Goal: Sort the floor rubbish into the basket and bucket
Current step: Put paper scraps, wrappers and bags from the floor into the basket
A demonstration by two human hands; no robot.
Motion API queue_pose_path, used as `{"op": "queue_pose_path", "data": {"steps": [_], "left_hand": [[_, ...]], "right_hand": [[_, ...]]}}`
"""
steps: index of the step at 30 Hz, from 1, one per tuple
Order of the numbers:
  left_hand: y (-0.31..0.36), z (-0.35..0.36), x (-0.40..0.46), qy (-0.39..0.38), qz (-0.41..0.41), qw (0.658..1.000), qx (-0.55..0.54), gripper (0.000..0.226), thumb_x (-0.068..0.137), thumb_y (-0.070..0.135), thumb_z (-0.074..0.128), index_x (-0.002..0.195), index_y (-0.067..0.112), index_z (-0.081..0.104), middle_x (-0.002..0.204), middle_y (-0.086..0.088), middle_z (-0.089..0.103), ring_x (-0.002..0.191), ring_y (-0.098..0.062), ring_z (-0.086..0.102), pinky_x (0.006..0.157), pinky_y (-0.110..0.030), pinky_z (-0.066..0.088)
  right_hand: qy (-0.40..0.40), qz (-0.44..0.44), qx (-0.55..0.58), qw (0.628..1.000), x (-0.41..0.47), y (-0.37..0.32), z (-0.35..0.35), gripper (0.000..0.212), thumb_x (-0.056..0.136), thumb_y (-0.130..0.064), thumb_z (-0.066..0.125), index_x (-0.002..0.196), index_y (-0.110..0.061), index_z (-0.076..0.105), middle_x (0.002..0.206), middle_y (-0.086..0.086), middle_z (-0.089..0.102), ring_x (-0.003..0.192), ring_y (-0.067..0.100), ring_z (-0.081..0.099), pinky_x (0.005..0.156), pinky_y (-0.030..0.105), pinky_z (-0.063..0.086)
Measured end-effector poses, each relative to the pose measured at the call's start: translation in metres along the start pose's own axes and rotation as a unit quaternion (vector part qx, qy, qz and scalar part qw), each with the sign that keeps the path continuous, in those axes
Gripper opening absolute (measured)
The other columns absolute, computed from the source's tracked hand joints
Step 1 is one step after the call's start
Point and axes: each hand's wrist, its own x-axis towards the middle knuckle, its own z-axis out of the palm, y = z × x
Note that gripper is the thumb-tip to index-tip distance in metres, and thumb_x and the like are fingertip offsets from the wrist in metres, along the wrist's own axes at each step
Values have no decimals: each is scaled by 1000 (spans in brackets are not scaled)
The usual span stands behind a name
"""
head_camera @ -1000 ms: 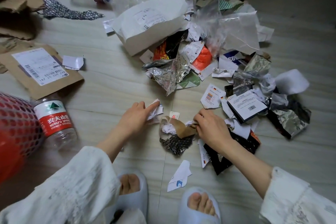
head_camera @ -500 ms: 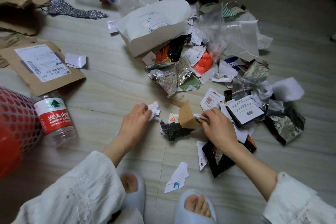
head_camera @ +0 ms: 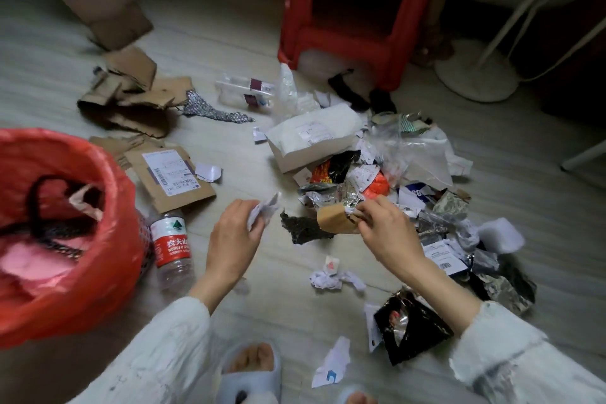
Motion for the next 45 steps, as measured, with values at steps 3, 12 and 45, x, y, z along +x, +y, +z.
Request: {"op": "queue_pose_path", "data": {"steps": [3,12,45], "left_hand": [[18,-57,14,91,12,995,-38,17,84,15,48,88,2,59,79,-10,56,74,-22,51,64,-23,31],[-28,-212,-3,290,-38,956,13,19,83,12,51,97,3,62,91,-14,60,86,-28,55,77,-28,38],[-100,-207,-62,-265,-129,955,39,39,93,35,49,132,28,46,131,6,55,119,-12,50,101,-26,37]], "right_hand": [[29,-62,1,998,14,-50,-31,22,90,-17,53,110,-13,60,110,3,56,98,23,56,77,32,44],[42,-265,15,963,29,-218,-54,17,87,-15,56,102,-12,63,103,8,57,92,32,56,70,37,44],[-74,-591,-122,794,43,-284,63,29,48,-12,89,64,-13,65,62,1,56,55,19,59,36,18,37]]}}
